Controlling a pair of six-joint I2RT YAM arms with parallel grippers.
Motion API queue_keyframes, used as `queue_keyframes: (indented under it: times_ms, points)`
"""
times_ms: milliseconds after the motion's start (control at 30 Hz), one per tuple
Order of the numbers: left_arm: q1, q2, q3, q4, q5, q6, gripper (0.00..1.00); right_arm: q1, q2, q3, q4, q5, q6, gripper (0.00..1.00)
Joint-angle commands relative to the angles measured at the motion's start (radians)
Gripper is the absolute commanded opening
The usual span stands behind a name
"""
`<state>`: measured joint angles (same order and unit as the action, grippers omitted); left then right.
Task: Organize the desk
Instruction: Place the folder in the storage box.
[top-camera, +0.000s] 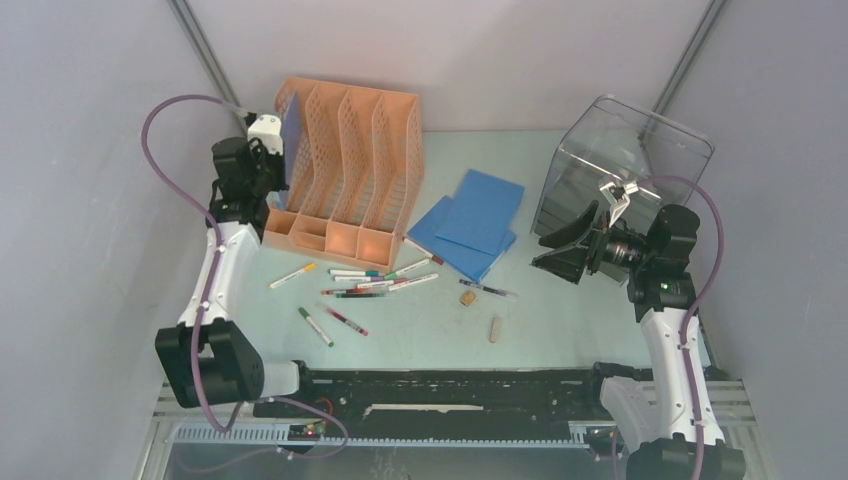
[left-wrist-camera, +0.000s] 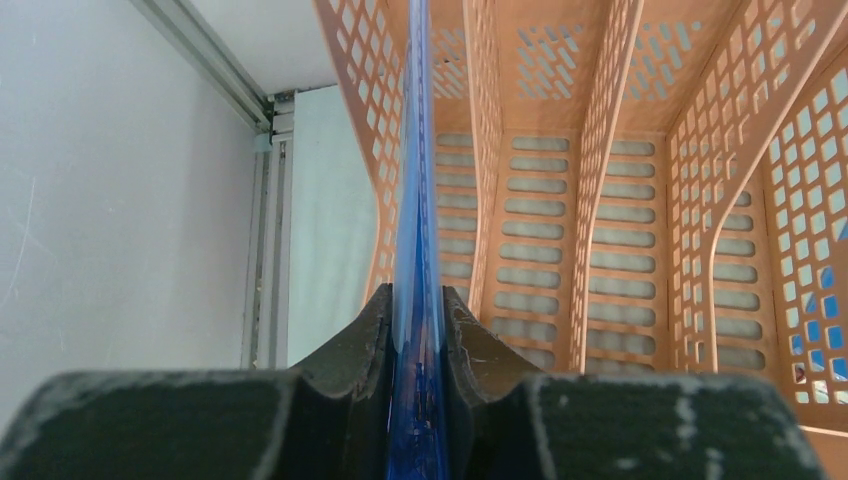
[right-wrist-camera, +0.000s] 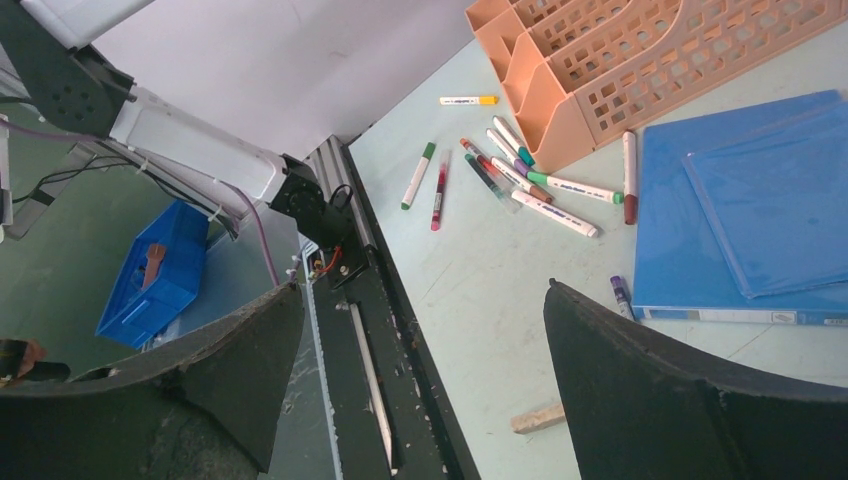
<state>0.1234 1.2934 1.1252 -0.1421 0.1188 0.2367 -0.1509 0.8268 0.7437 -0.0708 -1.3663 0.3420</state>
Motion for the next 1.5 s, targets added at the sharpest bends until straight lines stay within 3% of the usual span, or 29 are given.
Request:
queue_keyframes:
  times_ms: [0, 667, 1467]
  points:
    - [0.022, 0.053, 0.116, -0.017, 0.076, 0.075, 0.00, 0.001, -0.002, 0.038, 0.012, 0.005, -0.022, 0.96]
    - [0.072, 0.288, 0.262, -0.059, 0.269, 0.097, 0.00, -0.003, 0.005, 0.038, 0.012, 0.001, -0.021, 0.97]
    - [0.104, 0.425, 0.271, -0.013, 0.308, 0.098, 0.03, -0.004, 0.010, 0.037, 0.005, 0.005, -0.026, 0.97]
